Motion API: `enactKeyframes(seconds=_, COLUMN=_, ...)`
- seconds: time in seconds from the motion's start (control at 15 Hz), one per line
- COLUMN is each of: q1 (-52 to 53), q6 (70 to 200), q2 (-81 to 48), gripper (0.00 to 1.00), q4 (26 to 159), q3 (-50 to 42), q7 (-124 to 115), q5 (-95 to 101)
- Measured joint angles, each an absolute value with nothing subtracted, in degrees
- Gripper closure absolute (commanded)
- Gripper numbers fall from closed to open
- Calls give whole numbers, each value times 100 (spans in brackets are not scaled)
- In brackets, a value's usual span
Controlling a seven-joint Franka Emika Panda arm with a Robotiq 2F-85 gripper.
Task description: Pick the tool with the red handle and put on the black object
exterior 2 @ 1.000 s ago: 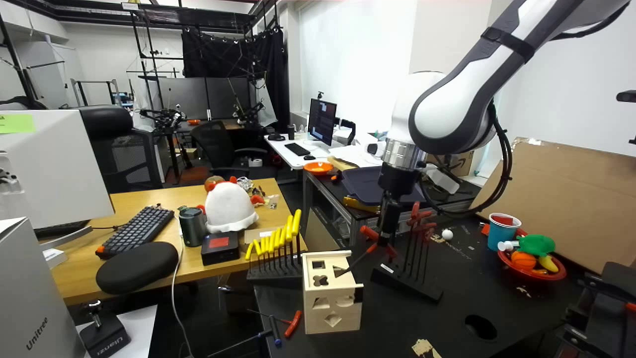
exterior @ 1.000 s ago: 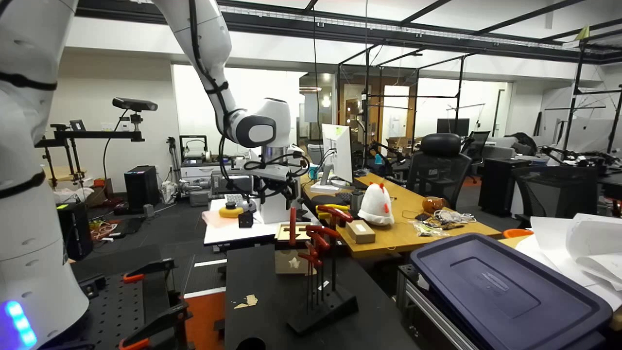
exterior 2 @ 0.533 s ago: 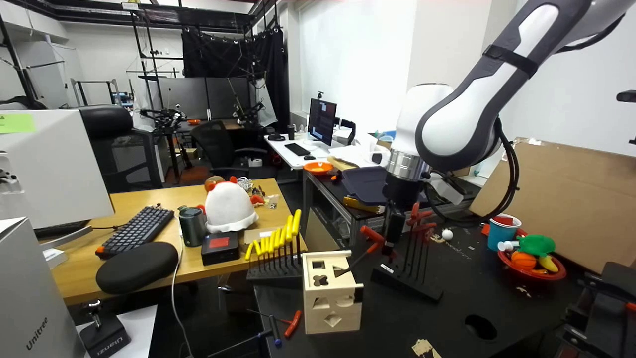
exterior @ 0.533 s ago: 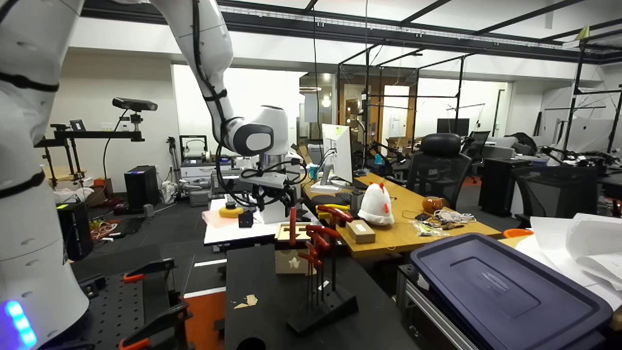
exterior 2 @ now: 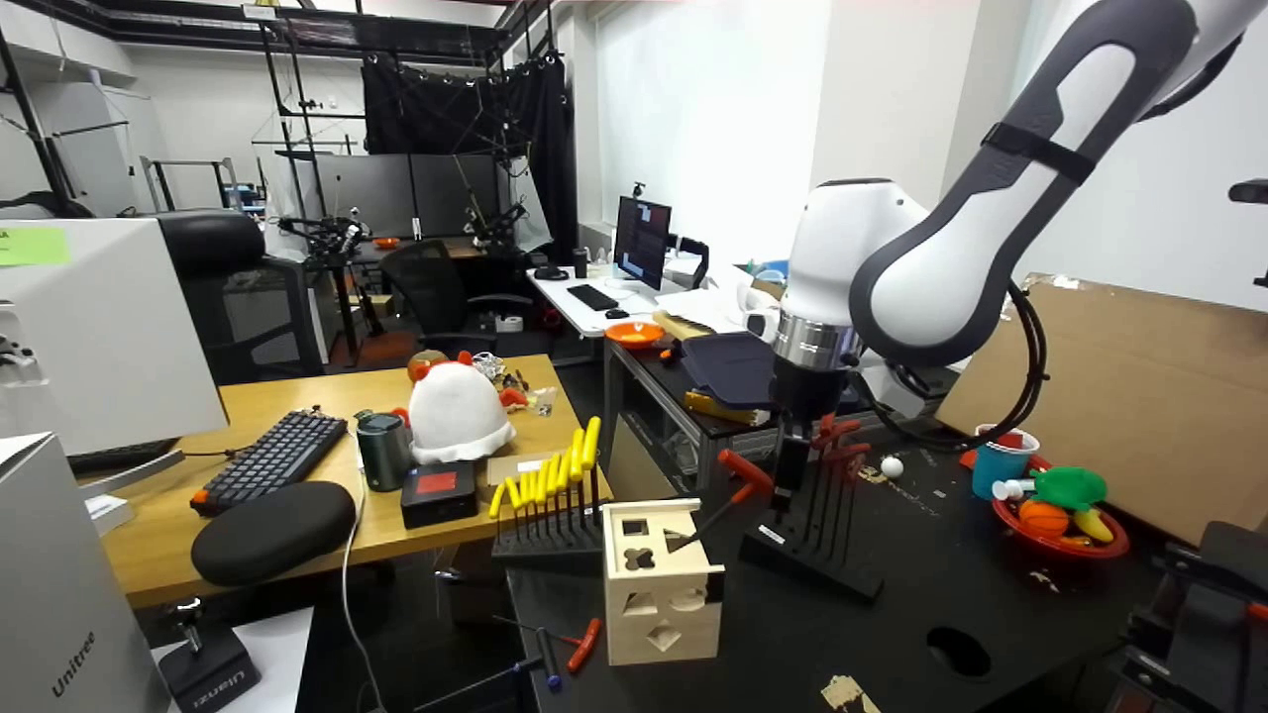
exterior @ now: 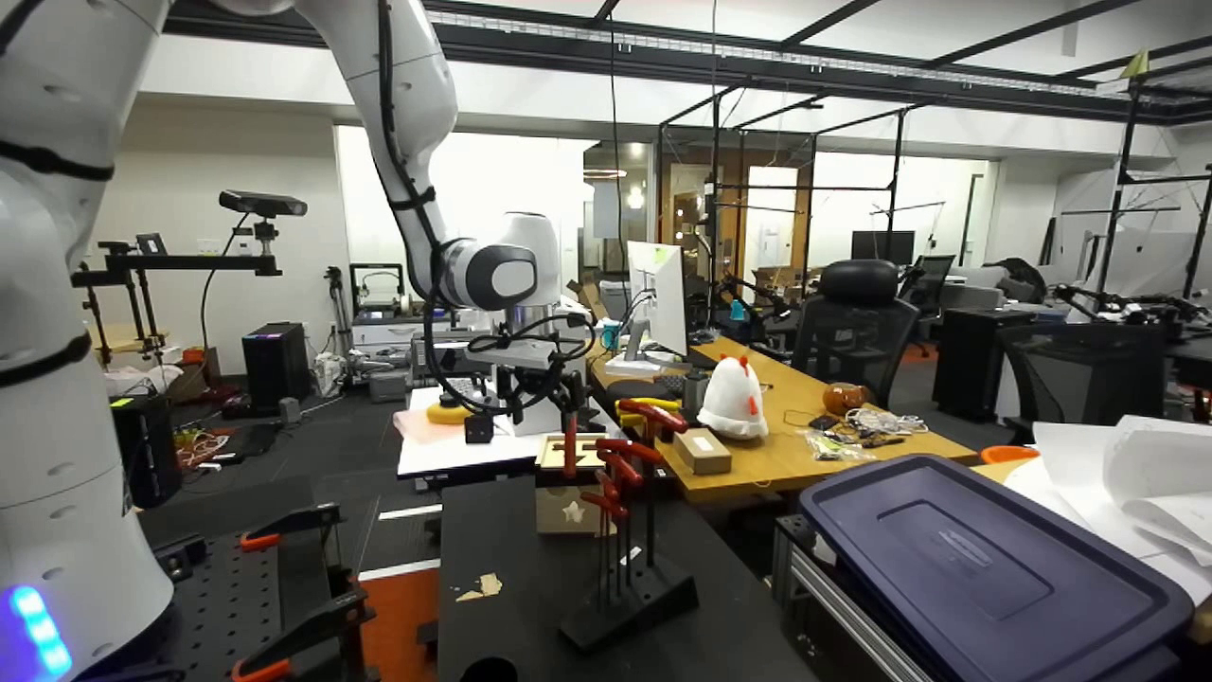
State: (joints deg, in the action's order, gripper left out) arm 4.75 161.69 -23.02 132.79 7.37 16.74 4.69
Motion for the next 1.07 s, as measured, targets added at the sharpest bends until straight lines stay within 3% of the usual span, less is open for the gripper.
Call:
enactKeyframes(seconds=0.53, q1=322, q6=16979, q2=-2519, gripper=0, q4=13290, q3=828, q7=1323, q5=409)
enactKeyframes(seconds=1.07, q1=288, q6=16983, q2=-2543, gripper=0, q4=13288, q3=854, q7=1323, q5=421)
